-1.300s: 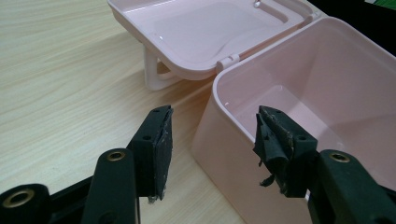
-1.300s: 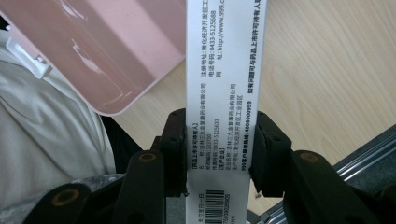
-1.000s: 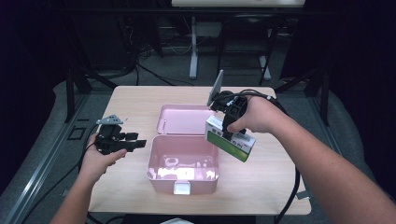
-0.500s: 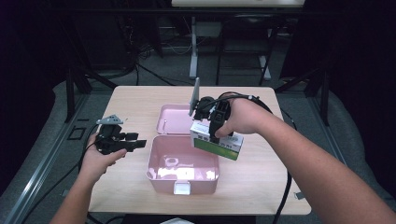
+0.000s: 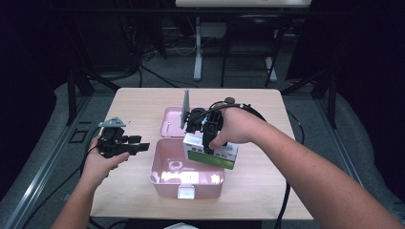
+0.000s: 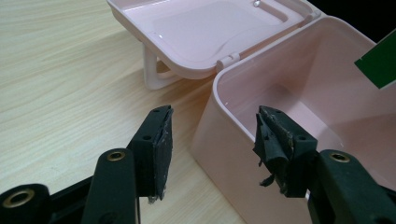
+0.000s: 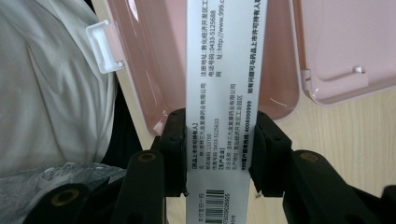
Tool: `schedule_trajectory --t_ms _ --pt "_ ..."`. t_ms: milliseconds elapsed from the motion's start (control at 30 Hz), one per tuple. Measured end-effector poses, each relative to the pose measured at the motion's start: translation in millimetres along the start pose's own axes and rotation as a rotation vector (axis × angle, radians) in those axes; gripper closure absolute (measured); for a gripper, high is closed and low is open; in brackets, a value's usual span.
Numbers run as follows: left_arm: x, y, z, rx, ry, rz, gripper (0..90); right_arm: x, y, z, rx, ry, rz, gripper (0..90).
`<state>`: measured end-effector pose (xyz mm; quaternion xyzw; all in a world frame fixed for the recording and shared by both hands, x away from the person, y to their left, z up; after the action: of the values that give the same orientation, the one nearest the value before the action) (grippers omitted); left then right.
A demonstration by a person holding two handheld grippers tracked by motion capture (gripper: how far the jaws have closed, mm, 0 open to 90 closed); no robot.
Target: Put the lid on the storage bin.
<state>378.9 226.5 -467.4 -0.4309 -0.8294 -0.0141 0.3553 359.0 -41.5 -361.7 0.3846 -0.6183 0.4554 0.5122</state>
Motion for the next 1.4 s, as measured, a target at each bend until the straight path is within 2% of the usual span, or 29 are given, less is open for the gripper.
schedule_trajectory --t_ms 333,433,933,1100,1400 --pt "0.3 -0.6 -0.1 0.001 0.000 -0.002 46.3 -0.9 13.8 -11.0 0.038 -0.011 -0.003 61.8" --pt "0.1 -0.4 -0.2 0.000 0.000 -0.001 46.3 -2.2 18.1 -13.7 0.021 -0.030 -0.023 61.8" --pt "-0.9 -0.6 0.1 -0.002 0.002 -0.003 46.3 -20.7 32.0 -21.6 0.094 -0.008 -0.017 61.8" --pt "-0.8 0.1 0.0 -0.008 0.001 -0.001 46.3 -26.0 33.4 -22.9 0.097 -0.002 -0.027 61.8" --pt "-0.8 0.2 0.4 -0.002 0.002 -0.005 46.3 -38.5 40.0 -23.4 0.166 0.009 -0.001 61.8"
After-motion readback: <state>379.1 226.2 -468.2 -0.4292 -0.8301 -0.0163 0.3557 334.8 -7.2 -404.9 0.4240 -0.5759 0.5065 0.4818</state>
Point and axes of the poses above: each handheld gripper's, and its own axes: x roughly backward along the jaws, z roughly out of its underside, y roughly to its left, the point moved 3 cm from there along -x, roughly forward along the jaws, and after that the axes turned 7 degrees about z, right-handed, at the moved point
